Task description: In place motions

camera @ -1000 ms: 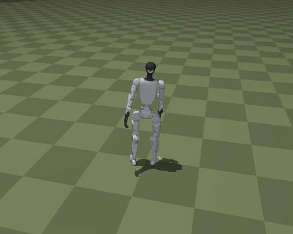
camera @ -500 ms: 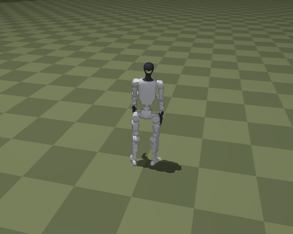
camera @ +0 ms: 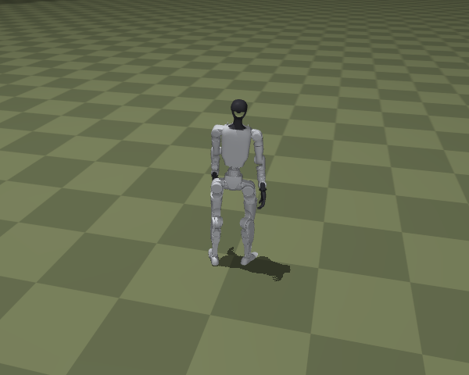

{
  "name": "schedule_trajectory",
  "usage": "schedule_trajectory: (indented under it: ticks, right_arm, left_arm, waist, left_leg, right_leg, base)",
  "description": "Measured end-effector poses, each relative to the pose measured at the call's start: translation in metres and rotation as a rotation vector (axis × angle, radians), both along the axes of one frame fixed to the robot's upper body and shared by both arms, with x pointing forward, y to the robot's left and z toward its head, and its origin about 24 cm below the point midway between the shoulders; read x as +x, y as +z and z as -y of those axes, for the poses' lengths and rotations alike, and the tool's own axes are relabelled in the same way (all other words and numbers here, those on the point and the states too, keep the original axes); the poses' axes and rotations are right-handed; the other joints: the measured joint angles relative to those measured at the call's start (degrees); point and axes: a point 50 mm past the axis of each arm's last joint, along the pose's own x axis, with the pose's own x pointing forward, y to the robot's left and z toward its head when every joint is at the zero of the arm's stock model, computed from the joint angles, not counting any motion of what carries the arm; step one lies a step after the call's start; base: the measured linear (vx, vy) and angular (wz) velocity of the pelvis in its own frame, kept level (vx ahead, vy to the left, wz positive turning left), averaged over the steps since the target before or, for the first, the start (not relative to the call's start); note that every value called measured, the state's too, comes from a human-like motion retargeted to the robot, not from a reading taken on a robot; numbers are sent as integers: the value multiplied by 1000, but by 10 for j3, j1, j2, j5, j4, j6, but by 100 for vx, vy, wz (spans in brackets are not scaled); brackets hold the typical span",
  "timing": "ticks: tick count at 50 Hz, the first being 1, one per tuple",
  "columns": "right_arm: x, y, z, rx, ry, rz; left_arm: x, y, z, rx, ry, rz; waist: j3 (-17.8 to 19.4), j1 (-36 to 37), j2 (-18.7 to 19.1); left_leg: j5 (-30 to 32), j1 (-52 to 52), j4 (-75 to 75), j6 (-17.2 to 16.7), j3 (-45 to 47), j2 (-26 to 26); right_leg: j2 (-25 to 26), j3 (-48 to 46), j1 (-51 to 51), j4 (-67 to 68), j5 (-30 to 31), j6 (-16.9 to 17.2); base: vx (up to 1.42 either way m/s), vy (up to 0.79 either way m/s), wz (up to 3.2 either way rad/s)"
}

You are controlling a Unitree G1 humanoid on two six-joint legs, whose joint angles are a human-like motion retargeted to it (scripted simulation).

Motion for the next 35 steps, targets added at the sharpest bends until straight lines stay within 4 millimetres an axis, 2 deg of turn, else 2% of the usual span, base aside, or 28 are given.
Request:
schedule_trajectory:
  ticks: [2, 4, 6, 8, 10, 12, 14, 16, 18, 20, 22, 24, 27, 29, 32, 35]
  right_arm:
    - [57, -12, -16, 144, 135, 111]
    - [119, -17, -37, 308, 274, 247]
    - [181, -12, -65, 469, 420, 394]
    - [236, 3, -95, 613, 569, 536]
    - [280, 25, -125, 738, 703, 663]
    - [312, 49, -149, 831, 800, 780]
    - [335, 71, -168, 886, 867, 903]
    - [349, 87, -179, 900, 911, 1030]
    - [355, 94, -182, 876, 925, 1133]
    - [350, 89, -177, 833, 909, 1178]
    - [333, 70, -164, 799, 878, 1120]
    - [303, 43, -144, 767, 824, 975]
    - [233, 2, -103, 690, 691, 657]
    - [176, -14, -73, 598, 565, 428]
    - [87, -14, -30, 419, 340, 107]
    - [10, 3, 3, 252, 100, -120]
  left_arm:
    - [-81, -9, -20, 70, 141, -244]
    - [-161, -4, -37, 116, 289, -465]
    - [-231, 13, -47, 122, 391, -644]
    - [-288, 38, -53, 106, 427, -789]
    - [-334, 65, -55, 90, 412, -920]
    - [-367, 89, -54, 84, 389, -1031]
    - [-386, 105, -52, 82, 388, -1108]
    - [-388, 107, -49, 89, 415, -1131]
    - [-376, 96, -45, 91, 472, -1098]
    - [-347, 73, -40, 80, 537, -1011]
    - [-300, 43, -36, 62, 582, -878]
    - [-241, 16, -34, 41, 570, -724]
    - [-138, -7, -30, 2, 446, -469]
    - [-67, -9, -25, -18, 324, -284]
    - [37, 9, -12, -28, 121, 13]
    - [121, 47, 3, -25, -48, 304]
  waist:
    - [2, 6, 1]
    - [5, 14, 2]
    - [10, 18, 4]
    - [12, 16, 7]
    - [11, 9, 12]
    - [8, 3, 15]
    - [7, -3, 15]
    - [5, -5, 12]
    - [2, -5, 7]
    - [-3, -4, 3]
    - [-6, -3, 0]
    - [-9, 0, -3]
    - [-15, 3, -8]
    - [-19, 3, -11]
    - [-22, 1, -15]
    - [-25, -2, -13]
  left_leg:
    - [-3, 4, 0, 0, 2, 1]
    - [-7, 10, -2, -1, 9, 3]
    - [-10, 18, -5, -1, 18, 5]
    - [-12, 23, -6, -2, 25, 7]
    - [-13, 24, -8, -2, 28, 10]
    - [-13, 23, -7, -3, 28, 13]
    - [-13, 21, -7, -3, 26, 14]
    - [-12, 19, -7, -4, 25, 13]
    - [-11, 18, -7, -4, 22, 11]
    - [-9, 15, -7, -3, 18, 9]
    - [-7, 14, -7, -3, 16, 7]
    - [-6, 13, -7, -3, 14, 6]
    - [-3, 11, -6, -3, 11, 5]
    - [-2, 9, -5, -2, 9, 6]
    - [-2, 6, -3, -1, 7, 6]
    - [-2, 3, -3, 1, 9, 7]
  right_leg:
    - [0, 6, -3, 2, 1, 0]
    - [1, 18, -9, 5, 3, -1]
    - [3, 30, -13, 8, 5, -1]
    - [5, 39, -17, 11, 7, -1]
    - [7, 44, -20, 12, 9, -1]
    - [9, 43, -21, 12, 9, -1]
    - [10, 40, -20, 11, 9, 0]
    - [9, 36, -19, 10, 8, 1]
    - [8, 33, -17, 9, 7, 1]
    - [7, 28, -15, 8, 7, 1]
    - [6, 24, -13, 7, 6, 1]
    - [6, 20, -9, 5, 5, 2]
    - [7, 14, -3, 1, 3, 2]
    - [7, 10, -1, 0, 3, 3]
    - [8, 7, 1, -2, 2, 3]
    - [9, 10, -3, -3, 3, 3]
  base:
    - [0, 1, -12]
    - [0, 2, -42]
    - [1, 1, -50]
    - [1, 2, -35]
    - [0, 1, -11]
    - [0, 0, 0]
    - [0, 0, 0]
    - [0, 0, 0]
    - [1, -2, 9]
    - [1, -2, 20]
    - [0, -1, 9]
    - [0, 0, 0]
    - [0, 0, 0]
    - [0, 0, 0]
    - [0, 0, 0]
    - [0, 0, 0]
